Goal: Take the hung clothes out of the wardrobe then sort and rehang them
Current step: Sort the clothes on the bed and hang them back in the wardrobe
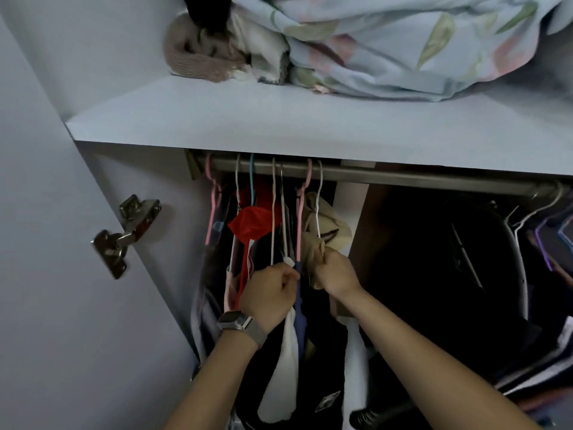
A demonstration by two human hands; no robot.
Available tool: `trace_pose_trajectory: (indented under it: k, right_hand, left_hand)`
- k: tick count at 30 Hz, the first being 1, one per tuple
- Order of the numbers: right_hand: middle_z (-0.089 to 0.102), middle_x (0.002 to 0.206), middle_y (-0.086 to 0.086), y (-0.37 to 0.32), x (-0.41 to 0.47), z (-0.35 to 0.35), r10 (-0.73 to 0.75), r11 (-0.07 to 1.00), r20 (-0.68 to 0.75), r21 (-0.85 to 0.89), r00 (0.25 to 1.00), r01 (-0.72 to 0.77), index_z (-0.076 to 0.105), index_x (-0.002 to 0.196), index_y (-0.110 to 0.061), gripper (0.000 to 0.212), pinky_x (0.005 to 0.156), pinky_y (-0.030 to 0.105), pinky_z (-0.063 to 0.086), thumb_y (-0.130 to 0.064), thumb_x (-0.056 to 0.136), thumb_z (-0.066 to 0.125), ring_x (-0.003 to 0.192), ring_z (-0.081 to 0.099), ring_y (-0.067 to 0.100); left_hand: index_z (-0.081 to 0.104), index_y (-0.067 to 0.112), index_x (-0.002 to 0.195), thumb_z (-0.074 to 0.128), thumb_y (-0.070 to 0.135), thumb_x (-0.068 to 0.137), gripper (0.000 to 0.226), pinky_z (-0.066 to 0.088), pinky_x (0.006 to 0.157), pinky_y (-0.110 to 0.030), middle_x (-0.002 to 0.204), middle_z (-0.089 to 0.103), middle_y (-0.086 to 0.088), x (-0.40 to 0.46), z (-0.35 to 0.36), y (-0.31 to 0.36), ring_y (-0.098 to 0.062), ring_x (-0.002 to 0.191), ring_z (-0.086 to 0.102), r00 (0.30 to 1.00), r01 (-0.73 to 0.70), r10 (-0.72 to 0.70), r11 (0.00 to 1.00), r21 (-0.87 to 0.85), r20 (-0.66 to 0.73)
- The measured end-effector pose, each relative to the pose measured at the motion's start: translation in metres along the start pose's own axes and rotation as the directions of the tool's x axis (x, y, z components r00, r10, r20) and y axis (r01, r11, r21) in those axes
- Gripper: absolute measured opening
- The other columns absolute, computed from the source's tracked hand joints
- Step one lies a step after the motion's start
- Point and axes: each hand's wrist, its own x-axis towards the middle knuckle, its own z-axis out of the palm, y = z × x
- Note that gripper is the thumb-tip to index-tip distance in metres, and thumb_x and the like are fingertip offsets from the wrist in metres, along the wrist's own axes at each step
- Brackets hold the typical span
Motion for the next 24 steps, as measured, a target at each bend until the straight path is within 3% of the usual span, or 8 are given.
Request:
trace_pose_trajectory:
  k: [3, 6, 10, 12, 15, 17, 20, 24]
  right_hand:
    - [0.064, 0.099, 0.017, 0.001, -0.002, 0.01, -0.014, 0.987, -0.091, -0.164, 0.996, -0.001, 0.057, 0.107, -0.006, 0.021, 0.072, 0.032, 0.049, -0.016, 0.095, 0.043, 0.09, 0.062, 0.035]
    - [0.065, 0.1, 0.017, 0.003, -0.004, 0.018, -0.017, 0.988, -0.129, -0.157, 0.992, -0.003, 0.054, 0.111, -0.007, 0.022, 0.075, 0.037, 0.052, -0.02, 0.097, 0.043, 0.091, 0.062, 0.036]
    - [0.065, 0.098, 0.013, 0.009, -0.007, 0.007, -0.022, 0.996, 0.014, 0.09, 1.0, 0.021, 0.053, 0.104, -0.012, 0.022, 0.078, 0.04, 0.054, -0.03, 0.1, 0.041, 0.087, 0.063, 0.029]
    - [0.063, 0.094, 0.002, 0.019, -0.019, -0.01, -0.042, 0.977, 0.079, 0.213, 0.996, 0.024, 0.046, 0.113, -0.017, 0.026, 0.075, 0.037, 0.055, -0.039, 0.099, 0.043, 0.084, 0.063, 0.021]
    - [0.057, 0.099, -0.01, 0.054, -0.048, -0.039, -0.01, 0.951, 0.033, 0.309, 0.999, 0.0, 0.029, 0.131, -0.031, 0.04, 0.072, 0.028, 0.05, -0.043, 0.097, 0.045, 0.09, 0.061, 0.012]
    - [0.059, 0.1, -0.006, 0.088, -0.07, -0.06, 0.044, 0.976, -0.03, 0.215, 0.999, -0.036, 0.04, 0.127, -0.027, 0.032, 0.075, 0.025, 0.046, -0.035, 0.097, 0.048, 0.093, 0.061, 0.014]
    - [0.065, 0.094, -0.002, 0.14, -0.116, -0.088, 0.136, 0.99, -0.002, -0.047, 0.991, -0.136, 0.062, 0.101, -0.019, 0.012, 0.076, 0.021, 0.043, -0.018, 0.094, 0.052, 0.095, 0.062, 0.016]
    - [0.063, 0.085, -0.002, 0.191, -0.215, -0.121, 0.338, 0.935, 0.014, -0.12, 0.941, -0.334, 0.056, 0.083, -0.025, 0.009, 0.071, 0.021, 0.041, -0.021, 0.081, 0.048, 0.085, 0.06, 0.016]
  left_hand:
    - [0.068, 0.02, 0.095, 0.05, 0.026, 0.09, 0.02, 0.053, 0.074, -0.035, 0.088, 0.072, 0.001, -0.007, 0.007, 0.008, -0.013, 0.079, 0.067, 0.997, -0.077, 0.077, 0.997, 0.002, -0.009]
    - [0.066, 0.021, 0.095, 0.041, 0.037, 0.089, 0.03, 0.052, 0.07, -0.035, 0.086, 0.071, 0.001, -0.008, 0.013, 0.013, -0.016, 0.08, 0.066, 0.993, -0.115, 0.12, 0.975, 0.188, -0.014]
    - [0.066, 0.017, 0.094, 0.029, 0.042, 0.084, 0.046, 0.052, 0.067, -0.037, 0.086, 0.069, -0.001, -0.001, 0.011, 0.01, -0.019, 0.079, 0.065, 0.989, -0.146, 0.147, 0.952, 0.268, 0.02]
    - [0.064, 0.014, 0.091, 0.039, 0.035, 0.091, 0.033, 0.051, 0.065, -0.037, 0.082, 0.067, -0.003, 0.0, 0.007, 0.004, -0.019, 0.075, 0.064, 0.984, -0.18, 0.177, 0.941, 0.286, 0.035]
    - [0.06, 0.011, 0.081, 0.047, 0.024, 0.093, 0.021, 0.048, 0.061, -0.037, 0.077, 0.062, -0.005, -0.005, 0.01, 0.002, -0.021, 0.07, 0.06, 0.973, -0.216, 0.229, 0.931, 0.294, -0.01]
    - [0.061, 0.014, 0.084, 0.044, 0.027, 0.092, 0.023, 0.05, 0.064, -0.039, 0.081, 0.064, -0.005, -0.01, 0.022, 0.015, -0.023, 0.074, 0.061, 0.969, -0.24, 0.248, 0.93, 0.279, 0.007]
    - [0.06, 0.022, 0.096, 0.044, 0.031, 0.093, 0.019, 0.052, 0.068, -0.039, 0.09, 0.066, 0.0, -0.02, 0.056, 0.048, -0.023, 0.083, 0.063, 0.946, -0.322, 0.297, 0.899, 0.298, 0.128]
    - [0.057, 0.028, 0.103, 0.043, 0.035, 0.093, 0.019, 0.05, 0.066, -0.034, 0.097, 0.067, 0.003, -0.055, 0.119, 0.102, -0.022, 0.088, 0.063, 0.862, -0.479, 0.385, 0.831, 0.281, 0.331]
